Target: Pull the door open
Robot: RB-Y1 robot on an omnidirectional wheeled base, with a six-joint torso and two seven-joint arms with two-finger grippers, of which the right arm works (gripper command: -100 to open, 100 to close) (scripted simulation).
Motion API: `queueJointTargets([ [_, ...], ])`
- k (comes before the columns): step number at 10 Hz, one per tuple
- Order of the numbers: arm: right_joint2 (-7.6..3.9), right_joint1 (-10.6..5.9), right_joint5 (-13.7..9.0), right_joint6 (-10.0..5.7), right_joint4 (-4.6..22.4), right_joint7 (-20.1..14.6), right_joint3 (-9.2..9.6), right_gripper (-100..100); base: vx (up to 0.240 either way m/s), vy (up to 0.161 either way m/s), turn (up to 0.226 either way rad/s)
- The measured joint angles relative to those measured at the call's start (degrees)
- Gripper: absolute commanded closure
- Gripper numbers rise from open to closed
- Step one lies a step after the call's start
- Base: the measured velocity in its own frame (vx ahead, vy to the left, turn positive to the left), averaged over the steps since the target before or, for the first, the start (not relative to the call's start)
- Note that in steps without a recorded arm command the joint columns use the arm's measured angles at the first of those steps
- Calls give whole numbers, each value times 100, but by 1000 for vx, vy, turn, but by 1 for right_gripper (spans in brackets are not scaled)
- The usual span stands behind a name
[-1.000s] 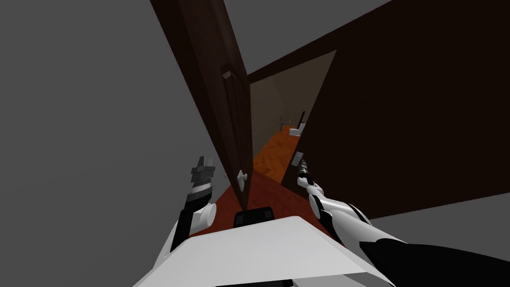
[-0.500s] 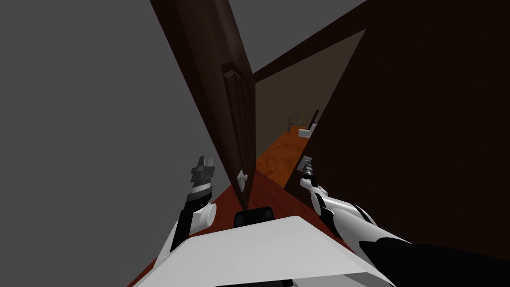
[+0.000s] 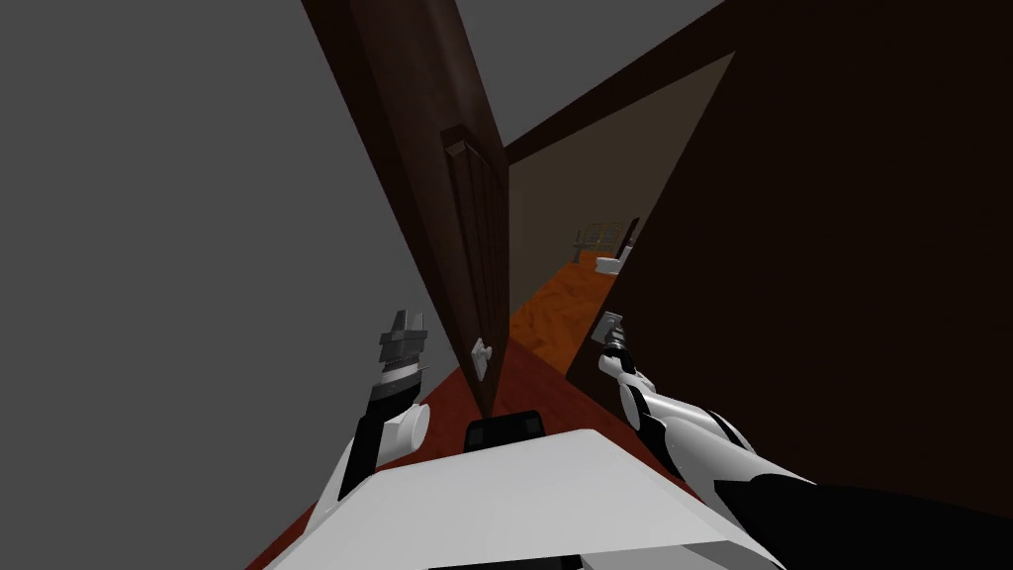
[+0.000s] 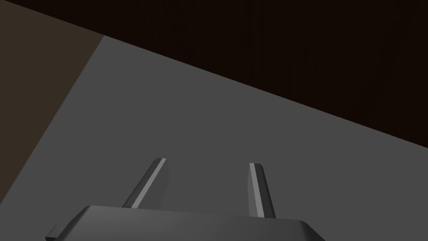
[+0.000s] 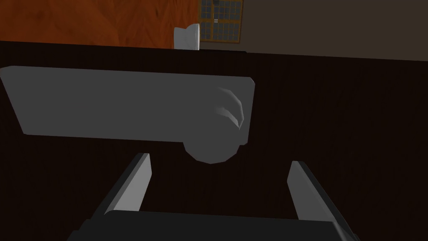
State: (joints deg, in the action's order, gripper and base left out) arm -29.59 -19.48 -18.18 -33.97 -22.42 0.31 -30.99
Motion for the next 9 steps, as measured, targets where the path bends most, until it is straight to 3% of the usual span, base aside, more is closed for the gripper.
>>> queueJointTargets([
  [7,2,-2,-7,3,2,21,-15,-100,2,-8,15],
  [8,58,101,-48,79,-197,89,-96,-100,8,-59,107],
  [9,-18,3,-38,0,49,70,-77,-100,-4,-27,18],
])
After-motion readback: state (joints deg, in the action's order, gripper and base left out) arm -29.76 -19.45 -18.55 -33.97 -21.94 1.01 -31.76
